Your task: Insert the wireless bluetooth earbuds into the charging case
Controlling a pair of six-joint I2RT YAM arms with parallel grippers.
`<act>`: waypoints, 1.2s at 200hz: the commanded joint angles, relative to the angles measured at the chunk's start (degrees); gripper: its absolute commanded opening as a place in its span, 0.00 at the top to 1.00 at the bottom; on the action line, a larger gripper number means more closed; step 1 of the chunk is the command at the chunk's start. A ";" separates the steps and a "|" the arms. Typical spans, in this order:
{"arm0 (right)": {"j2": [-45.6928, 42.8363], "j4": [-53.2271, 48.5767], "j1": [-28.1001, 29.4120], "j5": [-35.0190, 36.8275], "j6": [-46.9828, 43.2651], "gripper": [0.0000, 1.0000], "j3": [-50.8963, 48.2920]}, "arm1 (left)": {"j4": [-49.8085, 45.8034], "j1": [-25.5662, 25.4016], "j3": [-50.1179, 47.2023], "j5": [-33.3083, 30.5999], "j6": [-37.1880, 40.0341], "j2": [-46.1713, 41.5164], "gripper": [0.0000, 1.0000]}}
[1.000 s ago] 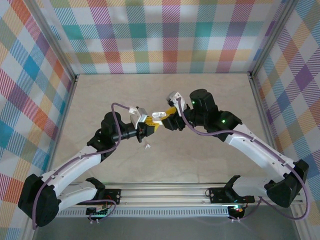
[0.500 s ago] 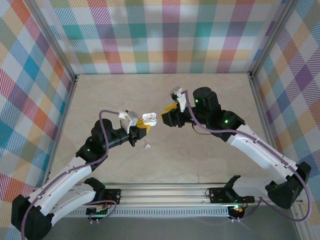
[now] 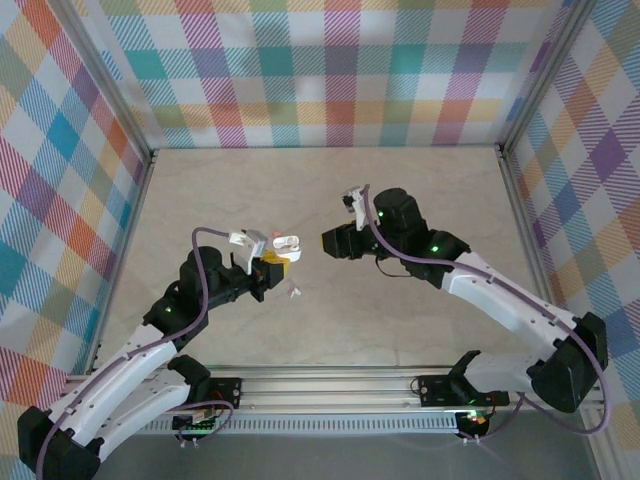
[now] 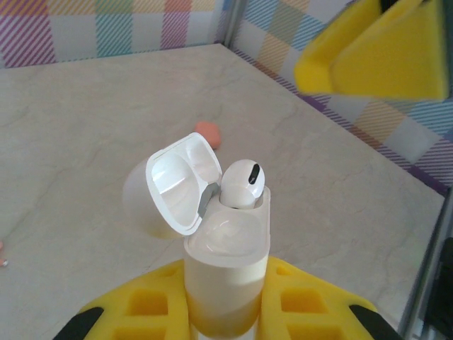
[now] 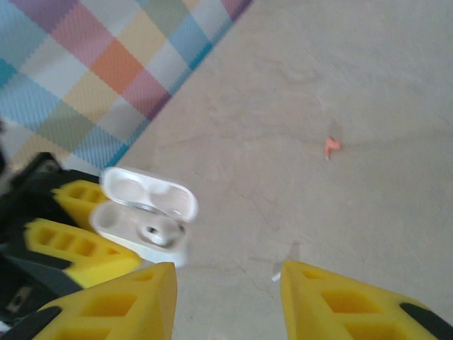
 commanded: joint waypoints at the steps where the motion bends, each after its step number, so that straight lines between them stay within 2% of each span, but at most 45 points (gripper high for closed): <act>1: 2.55 2.13 -0.20 2.13 6.17 0.57 -4.01 | -0.72 -0.30 -0.91 -4.01 -0.77 -0.82 1.00; 20: 4.22 -0.01 -0.20 4.01 9.16 0.57 -4.26 | 2.78 -0.30 -2.55 -6.04 -2.54 -0.76 1.00; 43: 5.61 -3.36 -0.03 1.67 12.03 0.59 -4.60 | 2.16 -0.30 -1.71 -7.01 -3.39 -0.95 1.00; 69: 5.86 0.47 1.15 0.68 14.47 0.62 -10.69 | -0.24 -0.30 -0.65 -7.25 -0.64 -1.84 1.00; 85: 7.86 4.43 3.13 -0.18 13.03 0.62 -12.85 | -1.13 -0.29 -0.50 -8.78 0.92 -2.97 1.00; 118: 16.84 5.16 8.41 1.02 11.90 0.60 -8.29 | -2.78 -0.30 -1.05 -10.20 -0.33 -5.93 1.00; 175: 32.94 7.78 10.32 -2.36 15.69 0.80 1.08 | -9.23 -0.30 -2.16 -10.95 -0.71 -10.93 1.00; 240: 36.65 3.29 10.26 0.31 12.79 0.85 5.66 | -7.46 -0.30 -6.96 -13.33 -3.11 -16.42 1.00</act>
